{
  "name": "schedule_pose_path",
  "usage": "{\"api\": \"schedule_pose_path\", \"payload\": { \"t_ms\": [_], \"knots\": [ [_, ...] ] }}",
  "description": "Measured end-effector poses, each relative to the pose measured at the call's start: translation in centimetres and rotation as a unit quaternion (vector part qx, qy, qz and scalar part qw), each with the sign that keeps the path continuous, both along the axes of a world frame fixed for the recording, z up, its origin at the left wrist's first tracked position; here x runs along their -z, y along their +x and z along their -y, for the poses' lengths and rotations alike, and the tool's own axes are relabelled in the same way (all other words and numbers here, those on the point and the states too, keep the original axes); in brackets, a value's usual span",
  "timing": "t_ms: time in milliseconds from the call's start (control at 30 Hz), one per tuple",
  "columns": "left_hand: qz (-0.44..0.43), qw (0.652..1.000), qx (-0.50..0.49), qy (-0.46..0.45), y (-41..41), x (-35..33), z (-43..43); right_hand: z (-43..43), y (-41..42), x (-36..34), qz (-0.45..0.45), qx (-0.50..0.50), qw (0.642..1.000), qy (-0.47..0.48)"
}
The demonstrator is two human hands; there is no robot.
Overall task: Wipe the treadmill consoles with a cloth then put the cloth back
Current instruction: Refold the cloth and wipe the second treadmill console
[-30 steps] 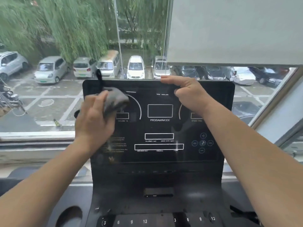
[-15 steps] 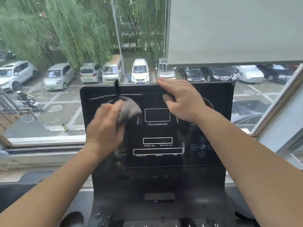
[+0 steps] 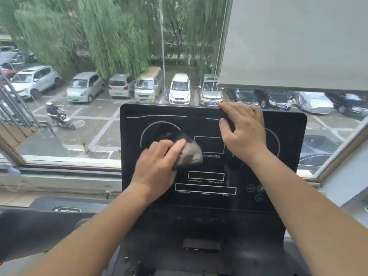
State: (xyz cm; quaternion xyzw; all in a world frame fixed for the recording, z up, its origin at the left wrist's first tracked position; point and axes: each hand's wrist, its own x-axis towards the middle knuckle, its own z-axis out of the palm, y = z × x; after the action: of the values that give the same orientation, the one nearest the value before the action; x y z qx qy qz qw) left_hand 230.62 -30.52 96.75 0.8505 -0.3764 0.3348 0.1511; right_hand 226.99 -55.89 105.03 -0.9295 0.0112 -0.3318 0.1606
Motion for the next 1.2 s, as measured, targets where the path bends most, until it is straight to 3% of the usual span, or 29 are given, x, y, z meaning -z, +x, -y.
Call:
{"api": "schedule_pose_path", "payload": {
  "t_ms": [133,233,300,367,433,533,600,667,767,867,933,1067,1200],
  "knots": [
    [-0.068,0.963,-0.123,-0.228,2.5,-2.1,-1.8,0.0,0.1,0.1,0.001,0.007,1.000,-0.003],
    [-0.102,0.939,-0.170,-0.280,-0.5,1.1,0.7,-0.2,0.2,0.1,-0.002,0.010,1.000,-0.005],
    [-0.103,0.967,-0.110,-0.207,-3.1,4.2,1.1,-0.3,0.1,0.1,-0.001,0.006,1.000,-0.010],
    [-0.069,0.997,0.010,-0.034,-4.0,6.0,-0.1,-0.2,0.0,0.1,-0.006,0.002,1.000,-0.011],
    [-0.038,0.995,0.074,0.056,-2.5,4.4,-1.6,0.0,0.0,0.0,-0.015,0.003,1.000,-0.015],
    [-0.052,0.994,-0.008,-0.096,0.8,-1.2,-1.6,0.2,-0.1,-0.2,-0.039,0.001,0.999,-0.028],
    [-0.093,0.969,-0.090,-0.209,2.5,-4.2,-0.4,0.4,-0.3,-0.7,-0.063,-0.013,0.997,-0.036],
    [-0.114,0.950,-0.135,-0.258,1.9,-4.9,1.8,1.3,-0.9,-1.3,-0.080,-0.034,0.996,-0.030],
    [-0.105,0.968,-0.105,-0.201,-1.9,-1.0,5.3,3.5,-2.3,-1.9,-0.043,-0.018,0.999,0.020],
    [-0.060,0.996,0.061,-0.006,-4.0,2.7,6.5,6.3,-3.5,-1.6,-0.005,0.085,0.996,-0.003],
    [-0.025,0.993,0.097,0.055,-2.8,1.2,6.4,8.0,-3.9,-1.0,-0.006,0.133,0.991,-0.027],
    [-0.046,0.993,-0.007,-0.112,-0.3,-3.8,8.1,10.3,-4.7,0.3,0.039,0.091,0.995,0.006],
    [-0.109,0.951,-0.116,-0.265,-3.1,-2.4,13.4,11.5,-4.7,0.9,0.097,0.039,0.992,0.067]
  ]
}}
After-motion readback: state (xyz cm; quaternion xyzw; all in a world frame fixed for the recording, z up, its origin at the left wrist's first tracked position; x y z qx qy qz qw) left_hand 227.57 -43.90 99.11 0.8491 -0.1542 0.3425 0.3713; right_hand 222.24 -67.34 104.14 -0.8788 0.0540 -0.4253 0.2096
